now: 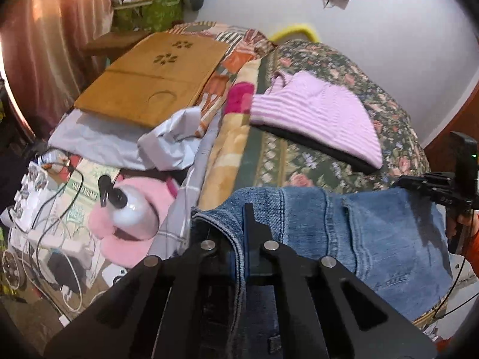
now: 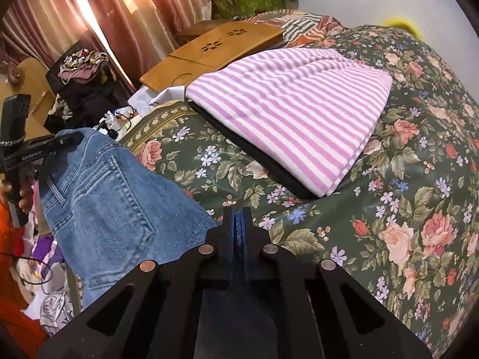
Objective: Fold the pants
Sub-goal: 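Move both grippers to the jeans waistband and close on it, then lift the waistband with both grippers and fold it over the jeans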
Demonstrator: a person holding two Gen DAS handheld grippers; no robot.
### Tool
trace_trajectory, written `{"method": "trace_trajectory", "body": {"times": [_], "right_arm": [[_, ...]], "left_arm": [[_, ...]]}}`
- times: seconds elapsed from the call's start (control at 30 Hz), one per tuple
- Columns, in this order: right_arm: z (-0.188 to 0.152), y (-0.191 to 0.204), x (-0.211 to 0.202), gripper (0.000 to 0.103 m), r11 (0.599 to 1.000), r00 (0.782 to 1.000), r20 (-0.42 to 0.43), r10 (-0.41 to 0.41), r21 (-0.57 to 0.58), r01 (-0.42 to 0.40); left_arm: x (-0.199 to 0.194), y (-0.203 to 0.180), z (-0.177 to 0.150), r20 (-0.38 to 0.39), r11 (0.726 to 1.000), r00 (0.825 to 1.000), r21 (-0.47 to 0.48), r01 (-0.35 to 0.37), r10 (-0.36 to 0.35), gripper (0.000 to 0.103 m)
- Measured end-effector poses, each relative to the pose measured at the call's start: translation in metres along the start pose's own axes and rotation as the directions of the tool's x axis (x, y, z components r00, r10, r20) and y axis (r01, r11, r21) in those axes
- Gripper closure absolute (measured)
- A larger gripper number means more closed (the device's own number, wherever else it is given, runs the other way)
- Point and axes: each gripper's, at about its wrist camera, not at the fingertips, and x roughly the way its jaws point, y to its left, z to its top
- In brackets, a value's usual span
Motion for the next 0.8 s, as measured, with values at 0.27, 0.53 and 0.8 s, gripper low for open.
{"method": "trace_trajectory", "body": {"times": [0.27, 0.53, 0.8], "right_arm": [[0.007, -0.025, -0.015, 0.102, 0.993, 0.992, 0.063, -0.106, 0.054, 0.103], [0.001, -0.008, -0.02, 0.093, 0.991, 0.992, -0.005, -0.129, 0.016, 0.129], [0.0, 0.051, -0.028, 0.062, 0.997, 0.998, 0.044, -0.042, -0.07, 0.045]], "left_arm": [[0.024, -0.005, 0.023, -0.034, 0.999, 0.999, 0.041, -0.006, 0.007, 0.1], [0.012, -0.001, 0.024, -0.073, 0.998, 0.997, 0.069, -0.008, 0.013, 0.086], [-0.049, 0.015, -0.02, -0.002, 0.999, 1.0, 0.037, -0.001, 0.001, 0.049]]}}
